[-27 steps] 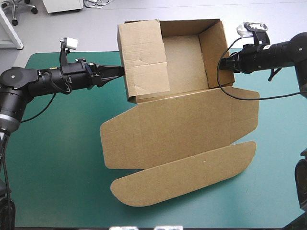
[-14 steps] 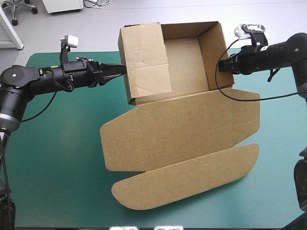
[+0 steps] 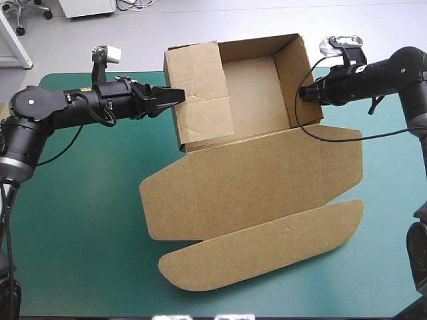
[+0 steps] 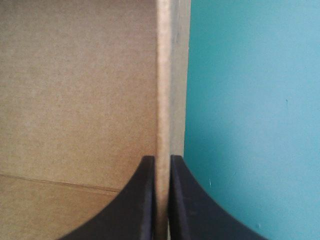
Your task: Fold the box
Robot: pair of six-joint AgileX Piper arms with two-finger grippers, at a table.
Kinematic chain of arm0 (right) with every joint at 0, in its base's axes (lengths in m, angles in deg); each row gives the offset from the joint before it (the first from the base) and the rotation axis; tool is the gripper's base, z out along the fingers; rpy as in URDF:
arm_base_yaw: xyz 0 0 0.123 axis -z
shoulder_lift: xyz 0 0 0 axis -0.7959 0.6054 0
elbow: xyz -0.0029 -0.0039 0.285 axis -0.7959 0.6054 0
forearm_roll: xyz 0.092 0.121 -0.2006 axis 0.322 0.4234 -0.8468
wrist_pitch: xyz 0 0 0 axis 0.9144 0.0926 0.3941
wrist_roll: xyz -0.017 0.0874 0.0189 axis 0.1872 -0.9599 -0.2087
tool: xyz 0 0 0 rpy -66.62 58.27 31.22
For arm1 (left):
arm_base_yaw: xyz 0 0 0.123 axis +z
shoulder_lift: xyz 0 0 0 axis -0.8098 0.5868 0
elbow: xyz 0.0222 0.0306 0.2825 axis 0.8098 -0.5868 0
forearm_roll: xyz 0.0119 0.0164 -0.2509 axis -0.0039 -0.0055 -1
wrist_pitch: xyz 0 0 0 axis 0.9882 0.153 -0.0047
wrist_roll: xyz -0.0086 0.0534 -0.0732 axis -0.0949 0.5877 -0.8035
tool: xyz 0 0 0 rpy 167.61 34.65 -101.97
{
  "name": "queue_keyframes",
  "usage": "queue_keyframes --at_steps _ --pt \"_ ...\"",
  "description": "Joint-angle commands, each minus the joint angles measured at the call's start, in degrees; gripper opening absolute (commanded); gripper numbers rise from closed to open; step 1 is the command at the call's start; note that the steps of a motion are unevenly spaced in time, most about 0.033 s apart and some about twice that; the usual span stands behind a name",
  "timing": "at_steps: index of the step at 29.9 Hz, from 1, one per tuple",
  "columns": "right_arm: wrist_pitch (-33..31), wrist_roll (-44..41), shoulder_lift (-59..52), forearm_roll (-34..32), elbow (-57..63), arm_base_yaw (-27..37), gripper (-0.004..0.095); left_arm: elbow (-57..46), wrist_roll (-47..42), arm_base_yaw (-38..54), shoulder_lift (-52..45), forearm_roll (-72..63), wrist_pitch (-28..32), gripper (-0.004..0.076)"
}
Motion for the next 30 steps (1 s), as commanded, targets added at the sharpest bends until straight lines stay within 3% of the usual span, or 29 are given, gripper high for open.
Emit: queue_keyframes --at_steps 1,8,24,30 --pt "2.52 -0.59 -2.4 3.83 -1.78 -0.08 -0.0015 2.05 -1.34 -2.45 -2.03 -2.36 4.02 0.0444" --pt "2.62 -0.59 -2.4 3.83 -1.78 -0.08 -0.0015 2.11 -5.58 -6.21 -2.03 6.66 8.21 0.0444" --pt "3.31 -0.98 -2.4 3.83 -1.78 -0.08 -0.0015 3.02 -6.68 -7.5 -2.03 10.36 11.3 0.0423" --pt "3.31 -0.98 -2.4 3.83 -1.78 -0.08 -0.0015 4.85 -12.08 -12.25 -2.03 23.25 14.66 0.0423"
